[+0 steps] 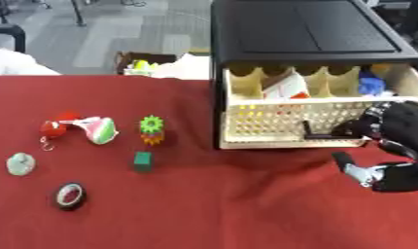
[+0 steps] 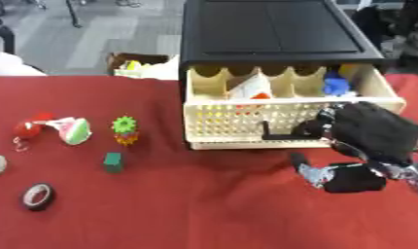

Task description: Pick up objects from table and place into drawer.

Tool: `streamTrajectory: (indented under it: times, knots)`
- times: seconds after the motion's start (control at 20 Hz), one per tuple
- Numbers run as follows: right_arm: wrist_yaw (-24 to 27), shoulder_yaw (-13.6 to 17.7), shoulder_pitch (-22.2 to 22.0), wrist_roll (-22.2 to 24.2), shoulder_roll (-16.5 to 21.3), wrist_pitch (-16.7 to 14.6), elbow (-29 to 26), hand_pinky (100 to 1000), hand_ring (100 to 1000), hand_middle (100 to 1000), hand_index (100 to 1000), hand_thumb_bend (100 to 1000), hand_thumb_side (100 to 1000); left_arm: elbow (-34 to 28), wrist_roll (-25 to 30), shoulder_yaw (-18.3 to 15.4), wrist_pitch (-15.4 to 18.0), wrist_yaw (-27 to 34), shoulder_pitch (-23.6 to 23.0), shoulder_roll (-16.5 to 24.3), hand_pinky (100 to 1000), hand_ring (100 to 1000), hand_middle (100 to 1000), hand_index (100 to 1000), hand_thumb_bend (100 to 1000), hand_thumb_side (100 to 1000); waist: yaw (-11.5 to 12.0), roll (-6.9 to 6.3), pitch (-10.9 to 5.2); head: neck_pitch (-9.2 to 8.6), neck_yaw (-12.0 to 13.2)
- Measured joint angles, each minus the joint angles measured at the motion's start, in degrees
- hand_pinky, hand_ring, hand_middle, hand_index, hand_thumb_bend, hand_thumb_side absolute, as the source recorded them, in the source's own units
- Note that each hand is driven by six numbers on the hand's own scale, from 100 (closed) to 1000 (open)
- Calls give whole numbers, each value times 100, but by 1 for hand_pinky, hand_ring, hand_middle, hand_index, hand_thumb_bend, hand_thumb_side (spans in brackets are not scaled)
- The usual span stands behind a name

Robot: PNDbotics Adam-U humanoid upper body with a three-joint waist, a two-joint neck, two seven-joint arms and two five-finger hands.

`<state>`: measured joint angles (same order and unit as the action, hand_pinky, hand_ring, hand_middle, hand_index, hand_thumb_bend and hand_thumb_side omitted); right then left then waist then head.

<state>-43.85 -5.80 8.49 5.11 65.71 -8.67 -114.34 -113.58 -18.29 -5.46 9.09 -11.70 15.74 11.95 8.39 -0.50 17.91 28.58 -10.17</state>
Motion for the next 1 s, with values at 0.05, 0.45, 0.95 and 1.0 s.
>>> streamTrajectory:
  times: [0.05, 0.45, 0.95, 1.0]
  knots:
    - [-23, 1, -3, -21, 0, -10, 0, 100, 100, 100, 731, 100, 1000, 0, 0, 0, 0, 0, 0, 0, 447, 496, 589, 702, 100, 847, 0, 0, 1, 0, 0]
    - [-203, 0, -158, -242, 0, -194, -18, 100, 100, 100, 730, 100, 1000, 0, -2, 0, 2, 0, 20, -3, 447, 496, 589, 702, 100, 846, -15, -3, 5, -1, 2]
    - [-191, 2, -148, -498, 1, -115, -13, 100, 100, 100, 732, 100, 1000, 0, -9, 0, 9, 0, 32, -3, 447, 496, 589, 702, 100, 846, -12, -3, 15, -23, 12]
    - [-178, 2, -143, -531, 2, -109, -13, 100, 100, 100, 732, 100, 1000, 0, -9, 0, 9, 0, 32, -3, 447, 496, 589, 702, 100, 846, -10, -3, 16, -26, 13]
